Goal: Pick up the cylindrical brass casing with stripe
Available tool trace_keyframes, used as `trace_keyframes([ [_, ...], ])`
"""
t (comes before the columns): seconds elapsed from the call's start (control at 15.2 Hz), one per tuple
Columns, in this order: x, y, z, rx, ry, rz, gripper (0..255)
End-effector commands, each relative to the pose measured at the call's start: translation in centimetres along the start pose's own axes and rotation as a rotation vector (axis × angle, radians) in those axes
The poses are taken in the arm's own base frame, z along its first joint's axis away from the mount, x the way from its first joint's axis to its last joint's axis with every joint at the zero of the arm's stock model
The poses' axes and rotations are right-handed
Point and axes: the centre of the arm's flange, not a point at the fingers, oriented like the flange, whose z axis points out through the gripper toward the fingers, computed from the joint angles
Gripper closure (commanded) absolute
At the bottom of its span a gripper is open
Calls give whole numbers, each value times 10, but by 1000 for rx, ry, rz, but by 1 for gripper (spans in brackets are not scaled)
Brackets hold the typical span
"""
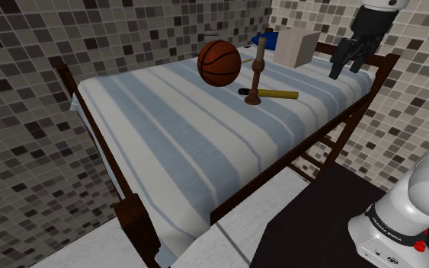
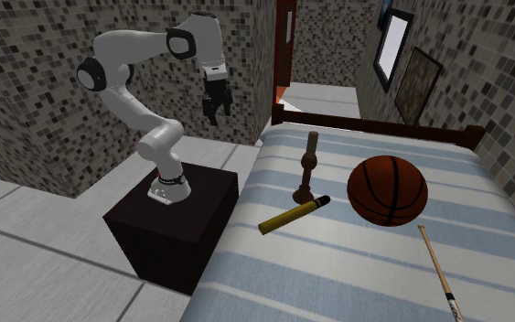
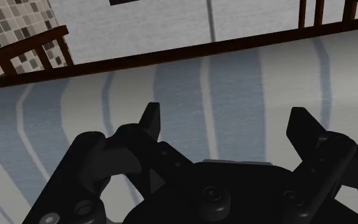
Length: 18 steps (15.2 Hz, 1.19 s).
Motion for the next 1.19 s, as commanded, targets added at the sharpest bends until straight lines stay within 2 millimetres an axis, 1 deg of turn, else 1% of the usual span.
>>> trace_keyframes([
  [0.0, 0, 0, 0, 0, 0, 0, 0],
  [0.33, 47, 35, 34, 9, -9, -144, 0],
  [0.59, 88, 57, 61, 17, -16, -260, 0],
  [0.86, 131, 74, 90, 24, -23, -375, 0],
  [1.12, 175, 87, 118, 31, -30, -490, 0],
])
